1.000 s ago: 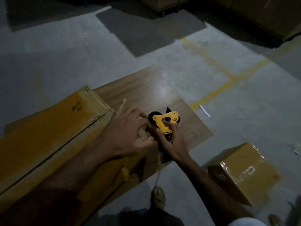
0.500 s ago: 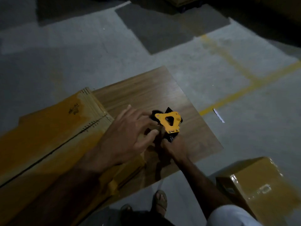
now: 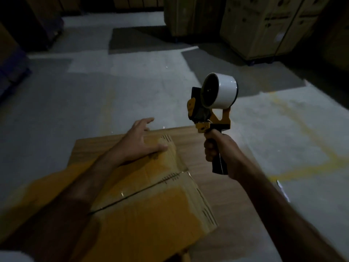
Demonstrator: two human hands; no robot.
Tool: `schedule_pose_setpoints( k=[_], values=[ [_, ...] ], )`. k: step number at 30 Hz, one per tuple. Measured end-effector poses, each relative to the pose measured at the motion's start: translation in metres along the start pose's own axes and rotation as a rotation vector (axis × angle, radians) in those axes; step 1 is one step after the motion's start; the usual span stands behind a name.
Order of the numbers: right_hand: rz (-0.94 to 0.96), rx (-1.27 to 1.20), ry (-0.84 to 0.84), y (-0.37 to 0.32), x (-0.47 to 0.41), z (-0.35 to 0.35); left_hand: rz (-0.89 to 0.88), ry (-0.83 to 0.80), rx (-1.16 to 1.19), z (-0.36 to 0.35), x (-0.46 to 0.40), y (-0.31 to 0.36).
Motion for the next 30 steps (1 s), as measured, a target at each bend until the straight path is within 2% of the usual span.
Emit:
schedule_pose_setpoints(
  k=[3,8,12,19,24,30],
  values=[
    [-0.054,0.050,-0.031,-0.016,-0.015,-0.024,-0.017,-0.052,0.143,-0.002,-0.013,-0.003],
    [-0.111,0.153,-0.061,-0.018,-0.024,-0.051,0.009,-0.024,0.364,0.001,-0.025,-0.006],
    [-0.134,0.158,-0.083,-0.019,-0.022,-0.060,0.008,-0.076,0.428,-0.001,-0.033,-0.005],
    [-0.134,0.165,-0.132,-0.017,-0.019,-0.071,0.043,-0.073,0.494,-0.004,-0.047,-0.012],
    [-0.169,0.197,-0.124,-0.012,-0.015,-0.074,0.171,-0.106,0.618,-0.003,-0.053,-0.027],
    [-0.183,0.218,-0.129,-0.014,-0.008,-0.076,0.323,-0.122,0.606,-0.004,-0.057,-0.040]
  ],
)
Point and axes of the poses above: each hand's wrist, its own x-axis away from the middle knuckle, its own z-axis out of the back of the hand, y = z × x, the point moved 6 cm from there along -x, towards the middle knuckle, and after that the axes turned 13 degrees about x, right-handed, at the moved point
